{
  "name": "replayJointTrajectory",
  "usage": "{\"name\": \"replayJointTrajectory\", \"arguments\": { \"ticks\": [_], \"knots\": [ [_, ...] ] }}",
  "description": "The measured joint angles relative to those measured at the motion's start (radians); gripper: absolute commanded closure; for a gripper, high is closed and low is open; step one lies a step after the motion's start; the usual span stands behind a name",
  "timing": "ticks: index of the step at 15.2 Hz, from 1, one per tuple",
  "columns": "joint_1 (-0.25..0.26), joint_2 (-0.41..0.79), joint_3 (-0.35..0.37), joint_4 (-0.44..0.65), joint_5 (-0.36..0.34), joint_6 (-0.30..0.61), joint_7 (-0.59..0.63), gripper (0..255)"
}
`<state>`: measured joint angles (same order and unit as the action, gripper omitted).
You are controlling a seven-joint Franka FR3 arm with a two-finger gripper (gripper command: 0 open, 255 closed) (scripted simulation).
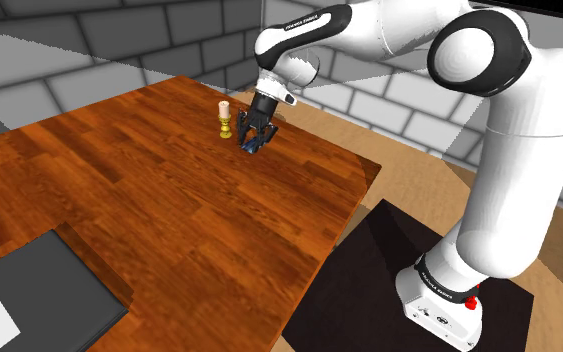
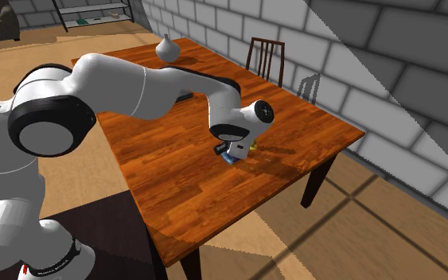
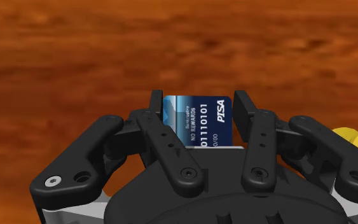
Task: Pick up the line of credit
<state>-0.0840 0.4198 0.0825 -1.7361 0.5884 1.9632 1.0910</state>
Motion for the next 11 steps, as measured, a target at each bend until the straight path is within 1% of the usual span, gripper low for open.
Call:
{"name": "replayJointTrajectory", "arguments": {
  "ticks": [11],
  "knots": [
    [-0.004,-0.062,-0.003,0.05,-0.017,-0.097,0.059,255]
  ]
}}
